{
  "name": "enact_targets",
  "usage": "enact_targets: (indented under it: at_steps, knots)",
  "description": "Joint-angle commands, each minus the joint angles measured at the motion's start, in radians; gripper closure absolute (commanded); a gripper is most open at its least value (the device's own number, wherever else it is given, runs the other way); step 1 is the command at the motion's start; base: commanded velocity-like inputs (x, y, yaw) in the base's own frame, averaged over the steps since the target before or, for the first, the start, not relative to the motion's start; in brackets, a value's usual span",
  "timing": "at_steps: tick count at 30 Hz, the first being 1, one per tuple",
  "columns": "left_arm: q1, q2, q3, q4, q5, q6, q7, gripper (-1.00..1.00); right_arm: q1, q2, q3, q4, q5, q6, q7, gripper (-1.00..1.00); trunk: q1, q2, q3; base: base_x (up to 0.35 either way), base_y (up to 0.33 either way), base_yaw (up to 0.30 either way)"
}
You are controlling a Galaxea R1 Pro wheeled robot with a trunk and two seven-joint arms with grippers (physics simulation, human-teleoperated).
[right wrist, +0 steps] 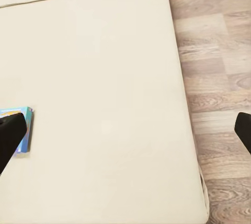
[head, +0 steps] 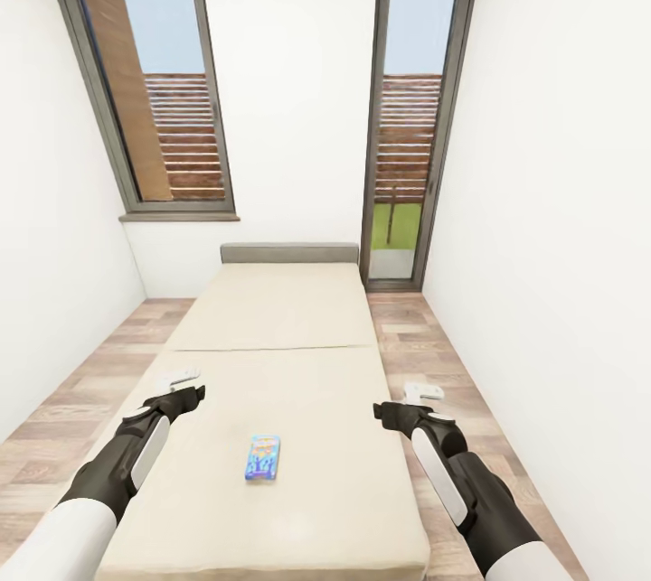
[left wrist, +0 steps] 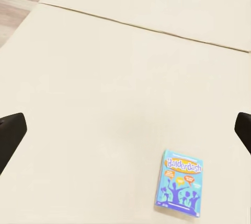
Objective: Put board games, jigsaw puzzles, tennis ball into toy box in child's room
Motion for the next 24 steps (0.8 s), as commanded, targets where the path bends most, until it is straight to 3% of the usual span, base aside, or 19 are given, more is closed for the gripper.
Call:
enact_targets:
  at_steps: [1,19,24]
  knots:
    - [-0.001,0.001,-0.001,-0.002,0.011,0.006,0.006,-1.0,-0.001,0.0,0.002,-0.001,-0.01,0.002,-0.01,-1.0,0.001,-0.002,-0.002,0.232,0.0,0.0]
    - [-0.001,0.0,-0.002,-0.002,0.011,0.007,0.007,-1.0,0.0,-0.001,0.002,0.0,-0.01,0.001,-0.01,-1.0,0.001,-0.002,-0.002,0.223,-0.001,0.0]
    - [-0.001,0.0,-0.002,-0.002,0.011,0.008,0.007,-1.0,0.0,-0.001,0.002,0.001,-0.01,0.001,-0.01,-1.0,0.001,-0.002,-0.002,0.145,-0.135,0.0]
